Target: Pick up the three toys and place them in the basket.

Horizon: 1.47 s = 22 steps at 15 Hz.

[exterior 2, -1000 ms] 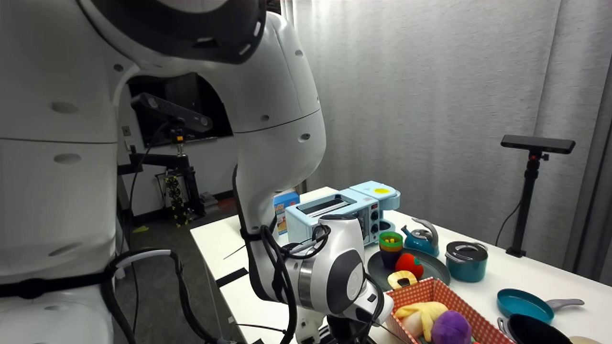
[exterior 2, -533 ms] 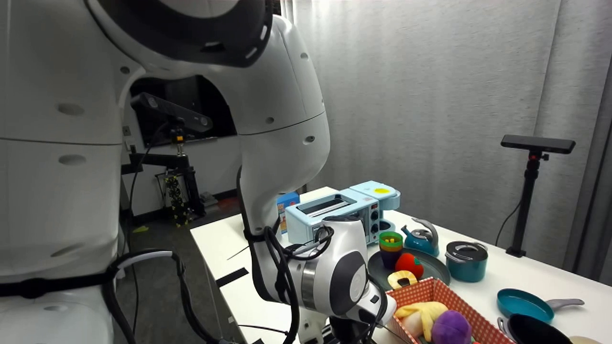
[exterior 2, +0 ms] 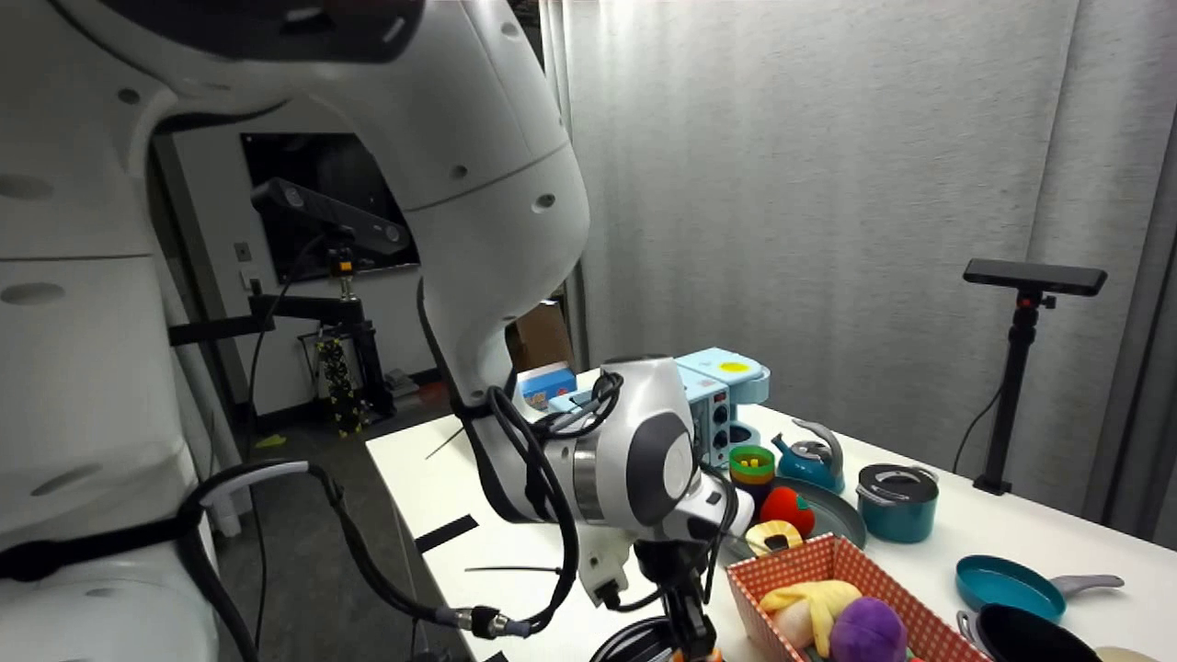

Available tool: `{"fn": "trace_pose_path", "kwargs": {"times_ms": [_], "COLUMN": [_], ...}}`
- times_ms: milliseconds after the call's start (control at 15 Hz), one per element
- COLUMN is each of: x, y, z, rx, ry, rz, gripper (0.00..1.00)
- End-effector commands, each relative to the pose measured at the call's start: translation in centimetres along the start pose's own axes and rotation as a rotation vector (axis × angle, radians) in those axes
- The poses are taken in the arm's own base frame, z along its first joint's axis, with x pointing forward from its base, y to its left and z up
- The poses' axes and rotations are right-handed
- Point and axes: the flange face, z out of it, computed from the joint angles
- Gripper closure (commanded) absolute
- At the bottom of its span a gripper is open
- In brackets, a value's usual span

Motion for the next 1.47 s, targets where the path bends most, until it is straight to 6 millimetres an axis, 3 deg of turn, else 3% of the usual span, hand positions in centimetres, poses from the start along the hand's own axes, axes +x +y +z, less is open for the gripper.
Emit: {"fn": "trace_pose_path", "kwargs": {"times_ms": [0,133,333,533,800,867,1067,1400], "x": [2.2,4.1,7.3,10.1,12.6,13.1,14.2,15.0], "y": [-0.5,-1.1,-1.6,-1.6,-1.6,-1.8,-2.2,-2.7], "z": [-7.5,-10.4,-12.5,-12.2,-9.8,-9.0,-7.2,-6.0], "rx": [-0.075,-0.120,-0.173,-0.223,-0.284,-0.294,-0.308,-0.305], "ry": [0.151,0.245,0.383,0.464,0.488,0.479,0.447,0.424], "rz": [-0.076,-0.130,-0.185,-0.200,-0.204,-0.202,-0.203,-0.206], "gripper": [0.96,0.96,0.96,0.96,0.96,0.61,0.44,0.06]}}
